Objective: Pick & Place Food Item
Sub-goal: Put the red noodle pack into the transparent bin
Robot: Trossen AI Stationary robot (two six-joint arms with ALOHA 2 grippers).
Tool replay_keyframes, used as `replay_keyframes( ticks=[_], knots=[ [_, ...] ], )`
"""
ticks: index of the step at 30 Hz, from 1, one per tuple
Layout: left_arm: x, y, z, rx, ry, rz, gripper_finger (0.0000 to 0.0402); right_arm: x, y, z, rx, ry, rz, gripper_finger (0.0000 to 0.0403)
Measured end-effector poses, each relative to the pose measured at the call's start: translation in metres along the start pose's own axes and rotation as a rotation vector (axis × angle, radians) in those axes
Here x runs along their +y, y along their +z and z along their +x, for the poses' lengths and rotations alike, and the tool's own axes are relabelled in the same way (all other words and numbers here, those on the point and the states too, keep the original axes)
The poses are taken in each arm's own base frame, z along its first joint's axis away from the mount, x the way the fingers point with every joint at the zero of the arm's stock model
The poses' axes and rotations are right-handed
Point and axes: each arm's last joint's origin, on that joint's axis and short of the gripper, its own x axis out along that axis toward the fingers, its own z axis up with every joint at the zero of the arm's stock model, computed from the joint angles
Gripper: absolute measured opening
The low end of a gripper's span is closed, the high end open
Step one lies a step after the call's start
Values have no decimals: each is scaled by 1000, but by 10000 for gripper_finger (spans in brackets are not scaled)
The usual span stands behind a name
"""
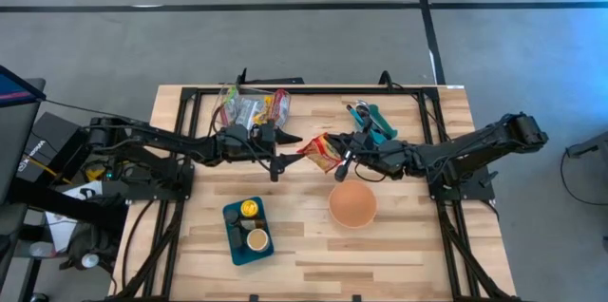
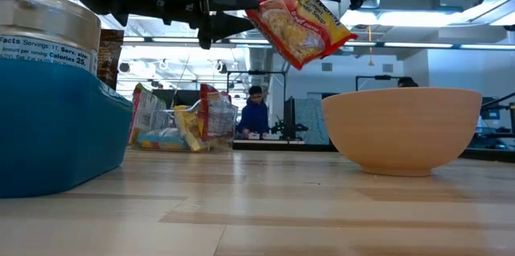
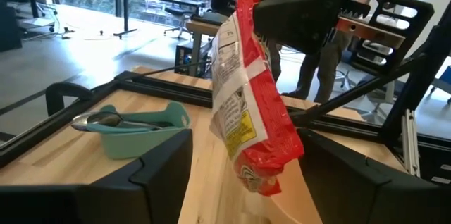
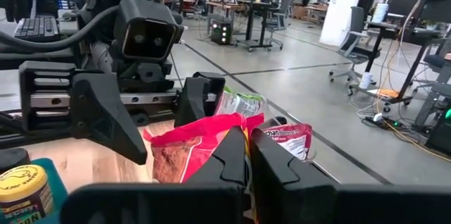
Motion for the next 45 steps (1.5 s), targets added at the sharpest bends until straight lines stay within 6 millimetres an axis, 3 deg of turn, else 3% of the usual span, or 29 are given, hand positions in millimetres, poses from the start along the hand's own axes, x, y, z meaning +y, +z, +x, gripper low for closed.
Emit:
replay_keyframes(
  ticks=[20,45],
  knots=[
    [0,-2,0,17,2,-1,209,1,1,0,-12,25,43,0],
    [1,-2,0,15,18,1,13,1,0,0,-1,24,77,11]
  ],
)
